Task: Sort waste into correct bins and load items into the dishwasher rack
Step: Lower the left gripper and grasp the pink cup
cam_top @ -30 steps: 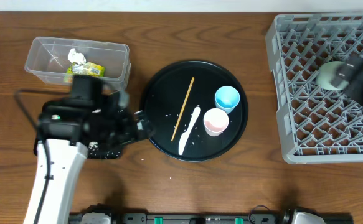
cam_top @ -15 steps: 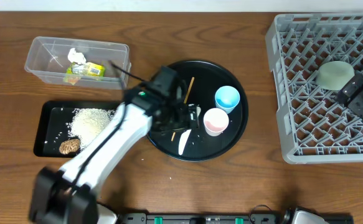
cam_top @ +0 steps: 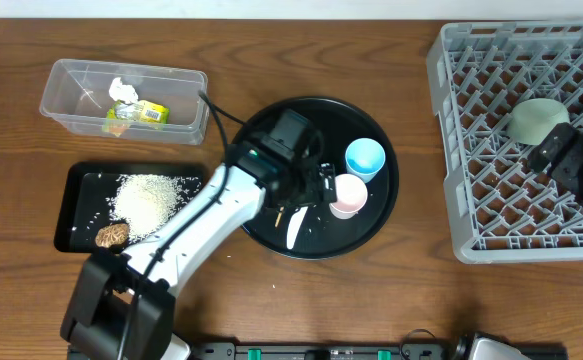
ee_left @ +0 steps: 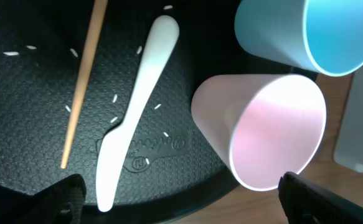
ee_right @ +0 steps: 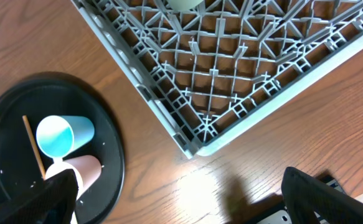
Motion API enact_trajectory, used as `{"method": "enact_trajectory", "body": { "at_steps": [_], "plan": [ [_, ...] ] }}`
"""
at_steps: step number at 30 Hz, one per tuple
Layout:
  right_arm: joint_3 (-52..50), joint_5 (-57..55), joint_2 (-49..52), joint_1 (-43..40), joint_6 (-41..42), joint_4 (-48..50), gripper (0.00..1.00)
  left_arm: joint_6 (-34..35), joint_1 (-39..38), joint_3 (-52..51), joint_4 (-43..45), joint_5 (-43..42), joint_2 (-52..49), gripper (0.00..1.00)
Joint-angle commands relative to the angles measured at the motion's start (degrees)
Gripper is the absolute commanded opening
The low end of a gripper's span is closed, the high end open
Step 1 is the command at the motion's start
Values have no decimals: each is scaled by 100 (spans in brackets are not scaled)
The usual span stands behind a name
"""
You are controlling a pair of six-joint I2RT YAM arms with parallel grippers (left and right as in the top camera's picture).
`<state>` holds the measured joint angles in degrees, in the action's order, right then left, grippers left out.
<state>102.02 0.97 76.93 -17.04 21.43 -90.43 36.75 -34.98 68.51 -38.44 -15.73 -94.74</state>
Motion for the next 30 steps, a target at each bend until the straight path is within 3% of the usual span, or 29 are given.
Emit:
{"method": "enact_trajectory", "body": {
  "at_steps": [1,11,17,26,30],
  "plan": [
    [-9,98,2,-13,-140,-63,99,391,-249,-4,50,669,-118,100],
    [-13,103,2,-13,-181,-214,99,450,-326,-4,389,680,-605,94],
    [-13,107,2,-13,-179,-232,99,452,-326,-4,625,680,-669,84],
    [-15,428,2,-13,-393,-396,99,540,-326,-4,815,680,-872,49],
    [-15,446,2,-13,-393,-439,99,579,-326,-4,813,680,-927,25]
  ]
}}
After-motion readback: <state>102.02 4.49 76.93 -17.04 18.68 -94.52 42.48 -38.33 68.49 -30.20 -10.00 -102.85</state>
